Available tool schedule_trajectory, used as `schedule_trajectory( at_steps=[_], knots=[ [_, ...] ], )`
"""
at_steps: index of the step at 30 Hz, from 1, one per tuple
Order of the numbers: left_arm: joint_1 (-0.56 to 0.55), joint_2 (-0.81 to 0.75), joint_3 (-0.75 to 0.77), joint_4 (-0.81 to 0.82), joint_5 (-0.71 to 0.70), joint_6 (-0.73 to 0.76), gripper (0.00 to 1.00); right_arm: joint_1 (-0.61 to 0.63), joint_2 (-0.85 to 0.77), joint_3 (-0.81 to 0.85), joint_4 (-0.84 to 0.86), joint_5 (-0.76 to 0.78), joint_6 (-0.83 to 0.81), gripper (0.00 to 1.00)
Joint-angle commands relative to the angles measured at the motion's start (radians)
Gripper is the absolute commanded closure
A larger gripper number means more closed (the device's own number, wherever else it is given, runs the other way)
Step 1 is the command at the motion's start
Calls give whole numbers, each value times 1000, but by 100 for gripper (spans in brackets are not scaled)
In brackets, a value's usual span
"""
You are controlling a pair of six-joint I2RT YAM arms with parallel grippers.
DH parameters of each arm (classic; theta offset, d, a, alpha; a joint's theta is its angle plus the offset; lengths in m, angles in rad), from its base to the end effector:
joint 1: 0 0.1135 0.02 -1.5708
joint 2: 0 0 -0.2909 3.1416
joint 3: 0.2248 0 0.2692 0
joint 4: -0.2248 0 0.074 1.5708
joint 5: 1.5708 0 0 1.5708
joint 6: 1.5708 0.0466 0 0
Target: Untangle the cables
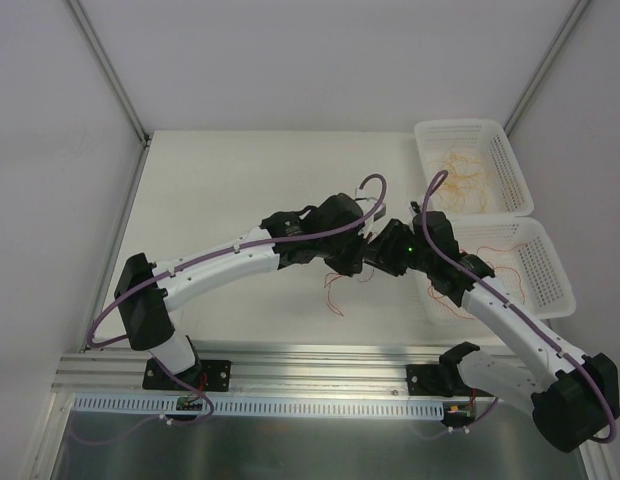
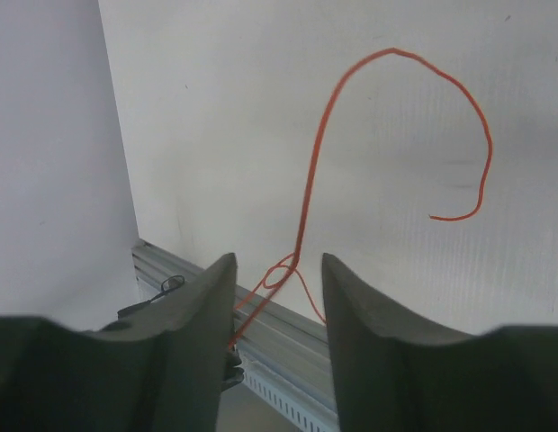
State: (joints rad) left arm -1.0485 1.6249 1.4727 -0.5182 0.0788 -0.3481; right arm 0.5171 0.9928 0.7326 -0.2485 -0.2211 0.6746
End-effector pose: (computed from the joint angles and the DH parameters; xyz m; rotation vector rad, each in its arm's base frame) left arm 0.1957 -0.3473 0.3487 0.8577 2.2163 -0.8100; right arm 0.1987 0.1248 0.2894 0.0302 2.2104 0.9298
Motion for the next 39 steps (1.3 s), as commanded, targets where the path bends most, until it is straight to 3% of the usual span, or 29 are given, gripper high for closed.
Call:
schedule_trajectory(
  at_steps=[1,3,4,8,16,19,20,24,29,32,39],
  knots=[
    [-8,-10,12,30,1,11,100,21,10,45,52,6,11,59],
    [-8,-14,8,32,-5,12,100,21,3,47,43,19,11,69],
    [-8,-17,-2,33,-8,14,99,21,-2,50,25,32,8,78],
    [-8,-25,-32,35,-57,3,91,21,-28,100,-54,84,-30,97],
    [7,-85,-71,33,-137,6,56,20,-60,310,-265,210,-190,99],
    [39,-135,-107,37,-154,6,34,17,-63,429,-360,284,-275,99],
    [50,-152,-120,37,-157,3,23,14,-63,459,-382,299,-297,99],
    [140,-264,-233,43,-166,-26,5,0,-57,635,-524,391,-433,100],
    [336,-394,-380,44,-140,-51,1,-41,-54,832,-652,601,-636,99],
    [436,-482,-483,43,-146,-37,1,-92,-62,861,-689,716,-702,99],
    [597,-709,-690,33,-244,49,1,-325,-91,754,-680,701,-733,99]
  ],
)
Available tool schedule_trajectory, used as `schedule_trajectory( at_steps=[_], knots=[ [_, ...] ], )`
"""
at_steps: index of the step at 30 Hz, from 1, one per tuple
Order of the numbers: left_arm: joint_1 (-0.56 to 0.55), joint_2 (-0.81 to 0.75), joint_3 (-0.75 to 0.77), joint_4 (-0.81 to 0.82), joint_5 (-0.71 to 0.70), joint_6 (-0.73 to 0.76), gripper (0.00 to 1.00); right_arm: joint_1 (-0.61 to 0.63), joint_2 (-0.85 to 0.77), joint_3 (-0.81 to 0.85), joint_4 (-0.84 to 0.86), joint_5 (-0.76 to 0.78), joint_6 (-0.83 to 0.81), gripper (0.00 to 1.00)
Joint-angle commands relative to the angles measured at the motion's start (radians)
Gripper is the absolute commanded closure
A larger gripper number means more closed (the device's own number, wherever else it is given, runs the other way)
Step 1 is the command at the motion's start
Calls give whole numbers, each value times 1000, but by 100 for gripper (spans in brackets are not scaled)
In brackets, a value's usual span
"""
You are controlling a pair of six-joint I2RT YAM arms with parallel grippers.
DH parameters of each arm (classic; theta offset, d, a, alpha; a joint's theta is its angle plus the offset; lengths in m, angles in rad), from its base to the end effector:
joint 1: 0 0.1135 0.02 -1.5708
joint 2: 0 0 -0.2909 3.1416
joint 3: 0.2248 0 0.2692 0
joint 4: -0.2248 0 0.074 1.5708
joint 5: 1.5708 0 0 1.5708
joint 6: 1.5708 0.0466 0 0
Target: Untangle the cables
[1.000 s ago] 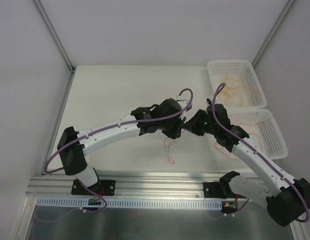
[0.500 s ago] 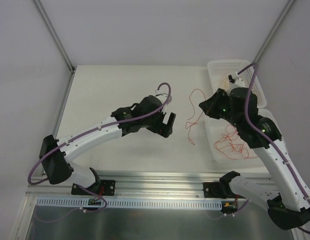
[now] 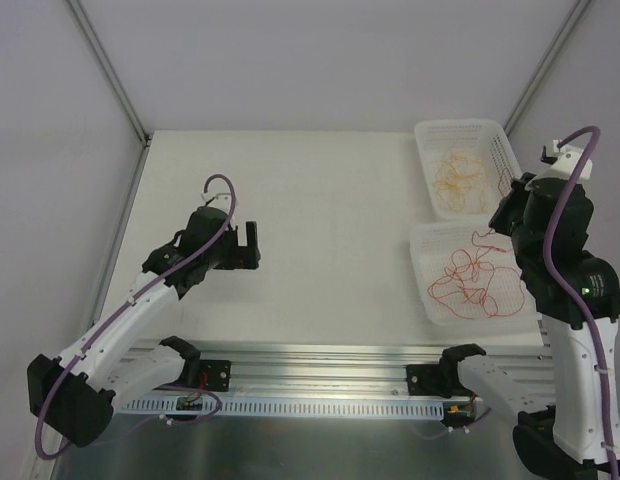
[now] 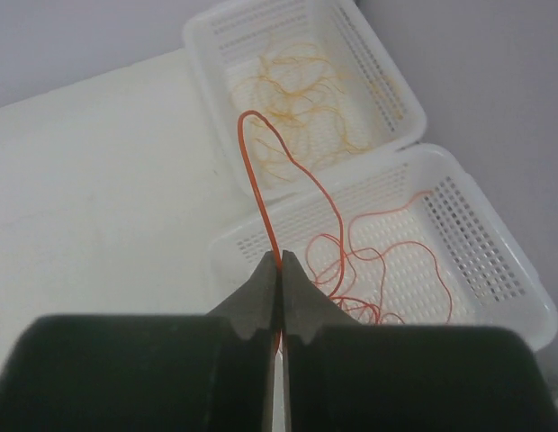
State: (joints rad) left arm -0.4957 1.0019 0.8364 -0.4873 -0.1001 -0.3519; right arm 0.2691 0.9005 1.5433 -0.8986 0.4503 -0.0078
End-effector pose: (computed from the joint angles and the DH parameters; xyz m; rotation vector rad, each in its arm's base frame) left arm 0.2025 -0.1042 0.3014 0.1057 2.2406 -0.3533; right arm 0.1264 0.0138 0.5175 0.0661 1.8051 -0.2250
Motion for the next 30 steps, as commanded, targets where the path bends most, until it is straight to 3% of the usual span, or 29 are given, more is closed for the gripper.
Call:
schedule_trajectory(
  at_steps=[1,5,13,18,20,21,22,23,25,30],
  knots=[
    [49,-104,-71,4,-117,63,1,-103,-9,-83,-20,7,-31,99],
    [65,-173,-137,6,-197,87,1,-243,-26,-253,61,-73,57,100],
    [65,-212,-188,29,-182,65,1,-461,-19,-681,311,-298,244,99],
    [65,-207,-197,45,-167,74,1,-610,164,-796,356,-475,293,96],
    [65,-203,-192,46,-159,77,1,-626,202,-776,327,-483,318,81],
    [66,-201,-194,50,-159,77,1,-627,209,-738,275,-466,327,60],
    [65,-204,-192,49,-161,77,1,-627,203,-721,256,-460,325,48],
    [65,-207,-192,49,-162,73,1,-627,193,-704,212,-458,327,22],
    [65,-213,-194,50,-162,68,1,-627,153,-641,169,-385,310,3],
    [65,-236,-189,50,-141,42,1,-627,94,-473,-6,-386,227,1]
  ],
)
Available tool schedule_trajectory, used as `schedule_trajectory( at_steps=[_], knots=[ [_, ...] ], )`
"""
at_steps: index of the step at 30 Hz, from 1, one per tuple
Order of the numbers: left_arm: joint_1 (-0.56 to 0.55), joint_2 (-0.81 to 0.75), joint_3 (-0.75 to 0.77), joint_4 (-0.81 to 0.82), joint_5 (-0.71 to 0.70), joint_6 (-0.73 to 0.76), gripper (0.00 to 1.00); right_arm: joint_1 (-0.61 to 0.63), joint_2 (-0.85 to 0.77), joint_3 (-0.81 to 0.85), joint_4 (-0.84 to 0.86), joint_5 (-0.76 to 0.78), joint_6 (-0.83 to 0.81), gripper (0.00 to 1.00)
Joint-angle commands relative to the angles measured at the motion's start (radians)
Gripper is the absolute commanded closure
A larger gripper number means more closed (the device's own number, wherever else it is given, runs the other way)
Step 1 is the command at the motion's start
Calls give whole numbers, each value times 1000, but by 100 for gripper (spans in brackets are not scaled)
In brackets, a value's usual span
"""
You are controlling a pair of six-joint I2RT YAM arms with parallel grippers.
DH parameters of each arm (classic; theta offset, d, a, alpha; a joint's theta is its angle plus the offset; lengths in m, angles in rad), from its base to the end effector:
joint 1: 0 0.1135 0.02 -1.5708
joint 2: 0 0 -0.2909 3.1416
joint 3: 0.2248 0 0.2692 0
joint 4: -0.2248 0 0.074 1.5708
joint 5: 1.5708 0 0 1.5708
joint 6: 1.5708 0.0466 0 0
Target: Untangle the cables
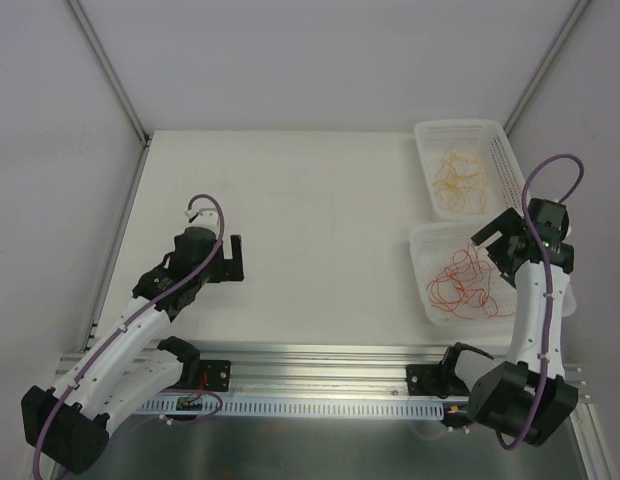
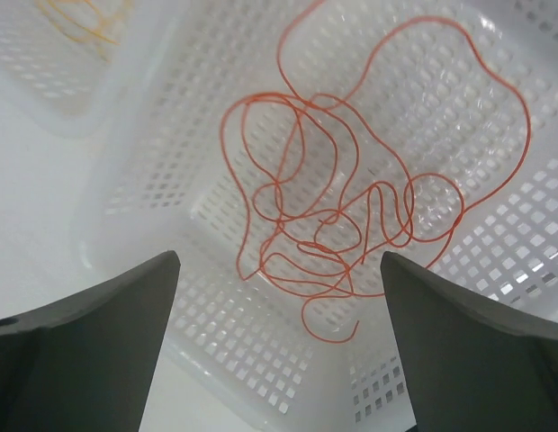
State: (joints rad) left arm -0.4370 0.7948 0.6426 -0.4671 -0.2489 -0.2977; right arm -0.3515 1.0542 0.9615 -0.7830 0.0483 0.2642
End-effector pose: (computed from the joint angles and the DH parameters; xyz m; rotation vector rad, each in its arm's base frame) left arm 0.1695 -0.0665 0.2715 0.0115 2.1720 -0.1480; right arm 0.2061 -0.0780 0.3093 0.7620 2.3259 -0.0978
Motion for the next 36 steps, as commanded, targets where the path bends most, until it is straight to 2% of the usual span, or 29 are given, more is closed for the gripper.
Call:
schedule_trajectory(
  at_steps=[1,6,10,14,20,26,32,36],
  knots=[
    [7,-34,6,30,10,-14,1,2,-77,152,-140,18,-54,0],
    [6,-92,38,18,3,-29,1,43,-172,253,-208,27,-94,1],
    [6,-161,83,-7,-27,-35,1,132,-236,362,-240,65,-175,1],
    [6,-310,129,-31,-79,-20,1,235,-324,428,-252,146,-259,0],
    [6,-598,138,-36,-147,58,1,367,-595,350,-226,294,-342,0],
    [6,-764,180,-102,-197,115,1,393,-879,255,-186,240,-391,0],
    [6,-908,207,-133,-314,141,1,453,-942,330,-378,366,-392,0],
    [6,-956,215,-166,-407,144,1,479,-1000,359,-438,424,-402,1]
  ],
)
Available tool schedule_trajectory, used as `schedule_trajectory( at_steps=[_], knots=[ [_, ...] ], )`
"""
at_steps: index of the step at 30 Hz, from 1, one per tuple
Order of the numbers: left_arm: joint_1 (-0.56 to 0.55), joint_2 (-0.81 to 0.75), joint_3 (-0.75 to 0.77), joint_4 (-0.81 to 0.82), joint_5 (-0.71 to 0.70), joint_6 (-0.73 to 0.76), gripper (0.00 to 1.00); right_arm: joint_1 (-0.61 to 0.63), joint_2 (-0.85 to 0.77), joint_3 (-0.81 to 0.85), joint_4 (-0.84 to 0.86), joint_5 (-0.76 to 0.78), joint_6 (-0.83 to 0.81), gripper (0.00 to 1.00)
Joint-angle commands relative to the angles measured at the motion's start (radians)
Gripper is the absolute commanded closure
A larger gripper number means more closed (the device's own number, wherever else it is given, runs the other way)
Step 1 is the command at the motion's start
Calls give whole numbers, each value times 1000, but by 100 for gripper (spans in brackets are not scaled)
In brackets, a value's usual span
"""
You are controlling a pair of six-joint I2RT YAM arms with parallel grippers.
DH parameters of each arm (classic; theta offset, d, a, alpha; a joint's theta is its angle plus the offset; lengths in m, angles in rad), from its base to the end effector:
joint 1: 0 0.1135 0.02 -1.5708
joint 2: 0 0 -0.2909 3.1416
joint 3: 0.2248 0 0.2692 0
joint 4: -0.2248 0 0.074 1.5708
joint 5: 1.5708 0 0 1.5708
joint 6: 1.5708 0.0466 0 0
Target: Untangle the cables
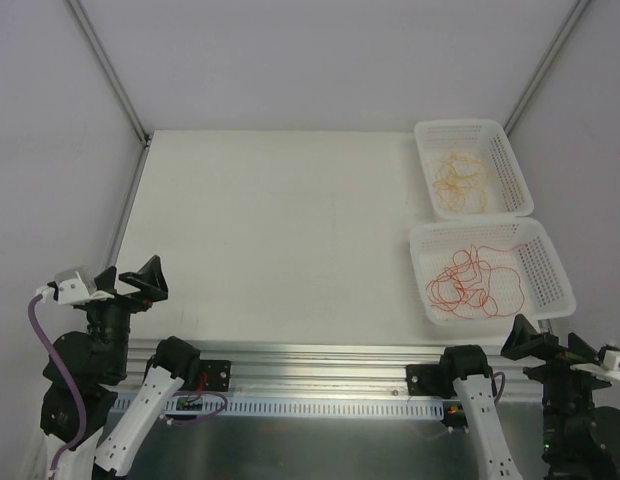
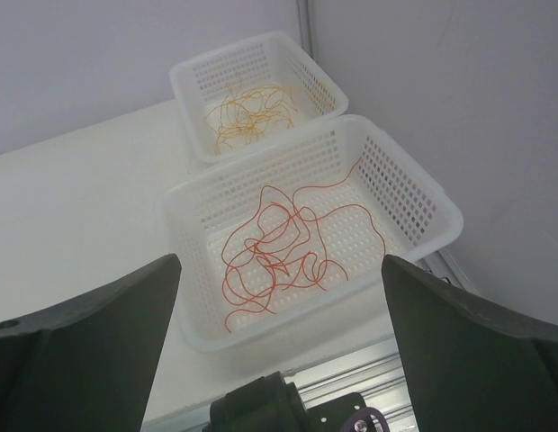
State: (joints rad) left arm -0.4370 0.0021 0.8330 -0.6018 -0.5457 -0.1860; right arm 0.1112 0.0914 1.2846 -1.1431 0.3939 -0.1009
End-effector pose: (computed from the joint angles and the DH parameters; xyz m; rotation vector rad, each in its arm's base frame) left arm -0.0146 0.0335 0.3742 -0.2918 1.3459 -0.1556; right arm -0.1092 -0.0302 0.4120 0.1540 1.5238 -0.2910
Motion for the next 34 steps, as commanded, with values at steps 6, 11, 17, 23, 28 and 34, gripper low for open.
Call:
schedule_trajectory(
  at_steps=[6,11,17,23,28,34],
  knots=[
    [6,-162,21,-65,-154,23,1,50,-78,24,-84,92,-30,0],
    [6,-163,-3,-88,-161,-26,1,58,-117,-5,-69,66,-28,0],
    [6,-162,-20,-112,-168,-69,1,61,-130,-16,-64,53,-31,0],
    [7,-162,-37,-113,-163,-82,1,70,-121,-13,-58,49,-46,0],
    [6,-162,-41,-116,-163,-87,1,71,-121,-24,-50,42,-48,0],
    [7,-162,-43,-121,-152,-96,1,73,-120,-33,-29,31,-57,0]
  ],
)
